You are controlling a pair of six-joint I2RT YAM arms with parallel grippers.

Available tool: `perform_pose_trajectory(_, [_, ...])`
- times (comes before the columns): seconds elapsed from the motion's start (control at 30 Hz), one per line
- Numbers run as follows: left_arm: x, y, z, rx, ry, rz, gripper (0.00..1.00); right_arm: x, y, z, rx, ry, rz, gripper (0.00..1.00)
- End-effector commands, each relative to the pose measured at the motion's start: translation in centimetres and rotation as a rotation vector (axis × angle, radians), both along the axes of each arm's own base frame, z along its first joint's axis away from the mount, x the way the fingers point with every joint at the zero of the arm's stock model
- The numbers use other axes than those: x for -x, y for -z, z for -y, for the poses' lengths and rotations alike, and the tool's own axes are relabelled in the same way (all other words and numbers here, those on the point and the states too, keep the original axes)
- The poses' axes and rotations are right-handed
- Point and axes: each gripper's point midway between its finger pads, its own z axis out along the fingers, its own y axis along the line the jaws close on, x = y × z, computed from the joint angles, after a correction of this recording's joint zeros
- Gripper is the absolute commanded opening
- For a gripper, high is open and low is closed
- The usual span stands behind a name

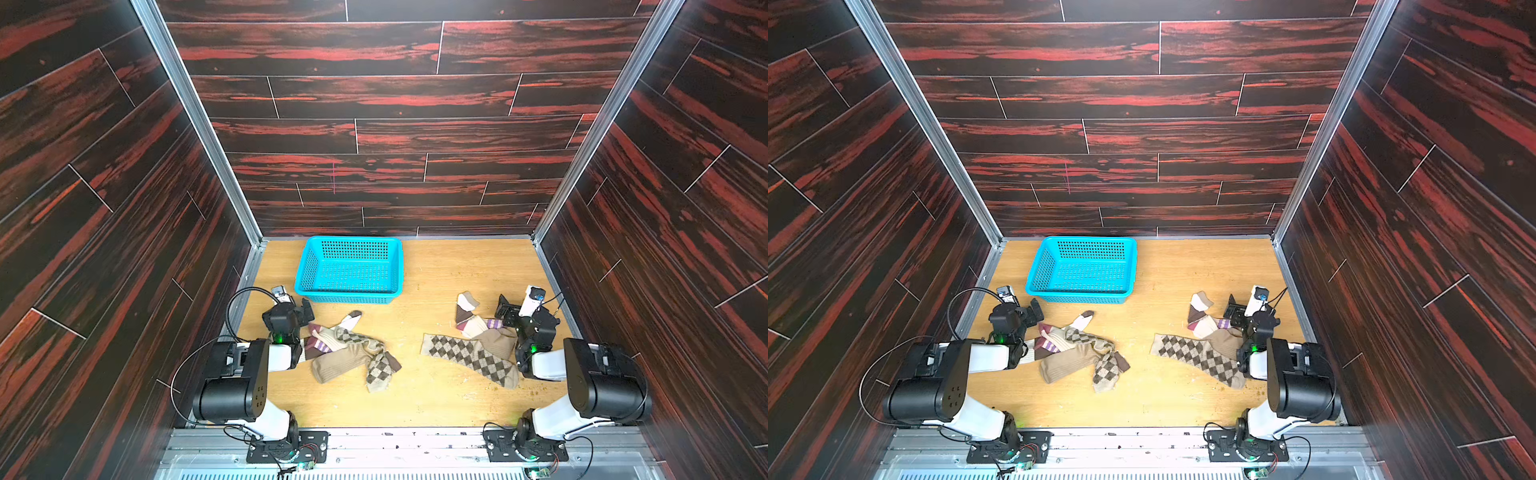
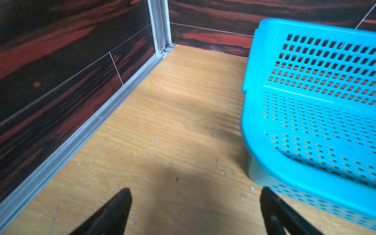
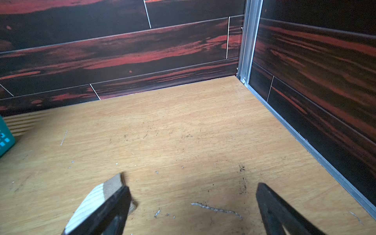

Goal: Place the socks together as a pair
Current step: Pick up the sock at the center of the board, then adjust the sock at the center of the board.

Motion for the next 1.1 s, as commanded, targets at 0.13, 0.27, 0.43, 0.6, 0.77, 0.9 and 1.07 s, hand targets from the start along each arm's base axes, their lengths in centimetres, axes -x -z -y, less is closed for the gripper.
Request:
perform_pose_trajectory(0.13, [-0.4,-1.6,-0.2,-0.015,-0.008,0.046,1.0,-0.2,-0.5,-0.1,0.002,-0.006,0.019,0.99])
perform_pose_trajectory(0.27, [-0.4,-1.6,-0.2,-0.014,-0.009,0.047,1.0,-0.2,-0.5,-0.1,0.002,-0.005,0.017,0.99])
perform_pose_trajectory(0.43, [-0.4,-1.5,-0.2,-0.013,-0.009,0.043,1.0,-0.2,-0.5,-0.1,0.001,-0.004,0.016,0.99])
perform_pose_trajectory(0.6, [-0.3,-2.2,-0.3,-0.014,-0.02,0.071,1.0,0.0,-1.1,-0.3,0.004,-0.014,0.038,0.99])
perform_pose_trajectory(0.77, [1.0,-7.3,0.1,-0.013,-0.011,0.085,1.0,1.7,-5.3,0.2,-0.026,0.032,0.053,0.99])
perform_pose_trajectory(0.9, [3.8,-13.5,-0.1,0.027,-0.061,0.135,1.0,2.4,-8.5,-1.9,-0.168,-0.05,-0.09,0.96])
perform_pose_trajectory(1.07, [8.2,-18.8,1.8,0.108,-0.037,0.116,1.0,5.0,-9.9,-7.3,-0.394,-0.225,-0.435,0.91])
